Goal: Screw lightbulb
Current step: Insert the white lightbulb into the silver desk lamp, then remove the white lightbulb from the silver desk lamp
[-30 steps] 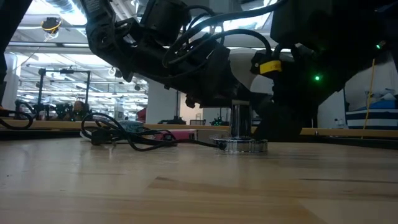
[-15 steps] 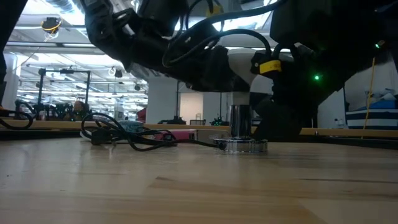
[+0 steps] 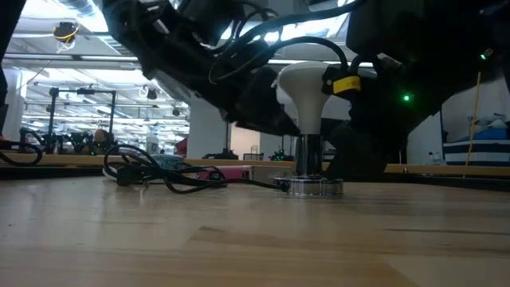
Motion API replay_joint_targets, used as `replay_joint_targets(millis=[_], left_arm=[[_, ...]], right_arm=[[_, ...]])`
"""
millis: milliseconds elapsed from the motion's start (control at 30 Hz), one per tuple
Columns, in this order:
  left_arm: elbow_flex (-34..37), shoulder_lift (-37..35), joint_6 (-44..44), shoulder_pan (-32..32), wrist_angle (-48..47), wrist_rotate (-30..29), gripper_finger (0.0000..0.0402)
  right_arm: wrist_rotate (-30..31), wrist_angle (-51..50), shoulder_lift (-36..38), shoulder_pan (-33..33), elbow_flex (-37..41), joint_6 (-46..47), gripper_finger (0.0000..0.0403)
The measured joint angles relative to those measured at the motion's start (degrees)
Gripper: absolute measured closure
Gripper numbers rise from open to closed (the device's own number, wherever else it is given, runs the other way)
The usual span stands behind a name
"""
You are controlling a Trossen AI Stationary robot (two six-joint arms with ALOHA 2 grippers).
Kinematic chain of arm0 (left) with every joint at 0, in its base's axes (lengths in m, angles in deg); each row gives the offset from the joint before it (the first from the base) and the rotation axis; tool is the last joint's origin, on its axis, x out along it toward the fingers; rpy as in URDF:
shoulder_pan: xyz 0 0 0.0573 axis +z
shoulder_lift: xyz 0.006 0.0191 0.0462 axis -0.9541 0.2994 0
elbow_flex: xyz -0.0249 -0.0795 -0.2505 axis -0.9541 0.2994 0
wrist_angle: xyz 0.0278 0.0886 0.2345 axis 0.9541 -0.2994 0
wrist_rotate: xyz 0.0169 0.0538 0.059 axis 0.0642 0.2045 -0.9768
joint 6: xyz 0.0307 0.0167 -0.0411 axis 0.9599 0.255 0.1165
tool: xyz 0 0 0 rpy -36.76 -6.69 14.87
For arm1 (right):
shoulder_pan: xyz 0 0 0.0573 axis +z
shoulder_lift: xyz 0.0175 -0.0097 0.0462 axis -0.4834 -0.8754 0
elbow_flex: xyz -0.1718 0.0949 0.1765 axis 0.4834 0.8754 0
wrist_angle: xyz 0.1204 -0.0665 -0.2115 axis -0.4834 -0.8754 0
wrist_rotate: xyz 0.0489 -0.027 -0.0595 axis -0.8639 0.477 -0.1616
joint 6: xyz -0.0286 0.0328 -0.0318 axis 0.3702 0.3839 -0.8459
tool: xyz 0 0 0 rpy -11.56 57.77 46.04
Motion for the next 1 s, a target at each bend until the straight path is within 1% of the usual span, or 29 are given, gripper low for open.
replay_joint_targets(millis=[200, 333, 467, 567, 700, 833, 1000], left_arm=[[0.0, -5.8, -0.3, 0.0, -7.1, 0.2, 0.015], [0.1, -8.8, -0.9, -0.1, -16.4, 0.2, 0.015], [0.1, -11.4, -4.3, -0.8, -25.2, 0.4, 0.015], [0.1, -12.2, -7.3, -1.8, -30.4, 0.6, 0.015], [0.1, -12.4, -9.4, -3.2, -32.2, 0.6, 0.015], [0.1, -12.8, -9.6, -4.7, -31.5, 0.6, 0.015], [0.1, -12.9, -10.4, -6.9, -30.1, 0.6, 0.015]], right_arm=[[-0.4, -0.6, 1.2, 0.0, 0.1, -0.7, 0.0267], [-1.0, -0.6, 1.3, 0.0, 0.1, -0.7, 0.0267], [-1.3, -0.7, 1.3, 0.1, -0.1, -0.7, 0.0267], [-1.8, -3.2, 1.3, 0.1, -2.0, -0.9, 0.0267], [-1.3, -10.6, 1.3, 0.1, -6.8, -4.0, 0.0267], [-0.6, -20.1, 1.4, 0.9, -12.5, -5.6, 0.0267], [-1.0, -34.7, 1.4, 3.4, -20.8, -7.1, 0.0267]])
